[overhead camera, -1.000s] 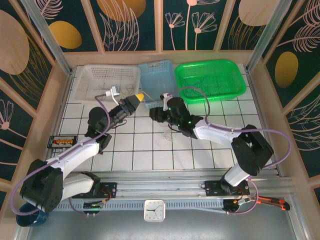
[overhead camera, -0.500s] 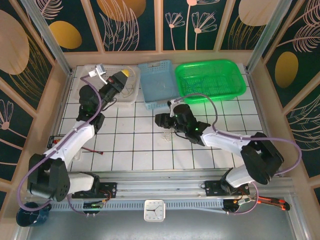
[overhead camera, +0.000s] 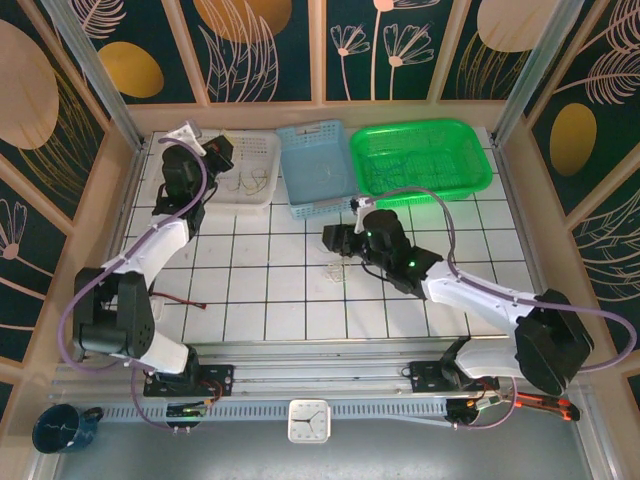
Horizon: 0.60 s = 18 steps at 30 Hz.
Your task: Untangle the cables
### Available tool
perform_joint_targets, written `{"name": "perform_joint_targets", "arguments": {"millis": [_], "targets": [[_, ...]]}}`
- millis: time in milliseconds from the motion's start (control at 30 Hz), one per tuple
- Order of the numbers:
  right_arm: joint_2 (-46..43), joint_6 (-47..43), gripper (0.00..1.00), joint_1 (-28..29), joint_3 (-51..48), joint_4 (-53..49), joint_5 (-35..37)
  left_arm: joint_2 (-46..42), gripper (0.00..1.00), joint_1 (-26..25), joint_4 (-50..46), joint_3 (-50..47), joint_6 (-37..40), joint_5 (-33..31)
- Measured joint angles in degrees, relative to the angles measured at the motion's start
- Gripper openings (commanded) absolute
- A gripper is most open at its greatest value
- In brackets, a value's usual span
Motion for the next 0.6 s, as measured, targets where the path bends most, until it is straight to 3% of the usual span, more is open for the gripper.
{"name": "perform_joint_targets", "arguments": {"millis": [67, 233, 367, 600], "targets": [[-0.96, 0.09, 0.49, -0.28, -0.94, -0.94, 0.35, 1.97, 0.15, 0.76, -0.74, 0.0, 0.79, -0.63], [-3.3, 0.26, 0.5, -1.05, -2.19, -2.95, 1.07, 4.81, 0.71, 1.88, -2.45, 0.02, 2.82, -1.11], [-5.46, 0.48, 0.5, -2.49, -2.95, -4.13, 1.29, 4.98, 0.97, 1.92, -3.61, 0.85, 3.58, -0.42], [-6.58, 0.66, 0.5, -4.39, -3.65, -4.63, 1.05, 2.97, 0.99, 1.92, -3.65, 1.05, 3.34, 4.09]]}}
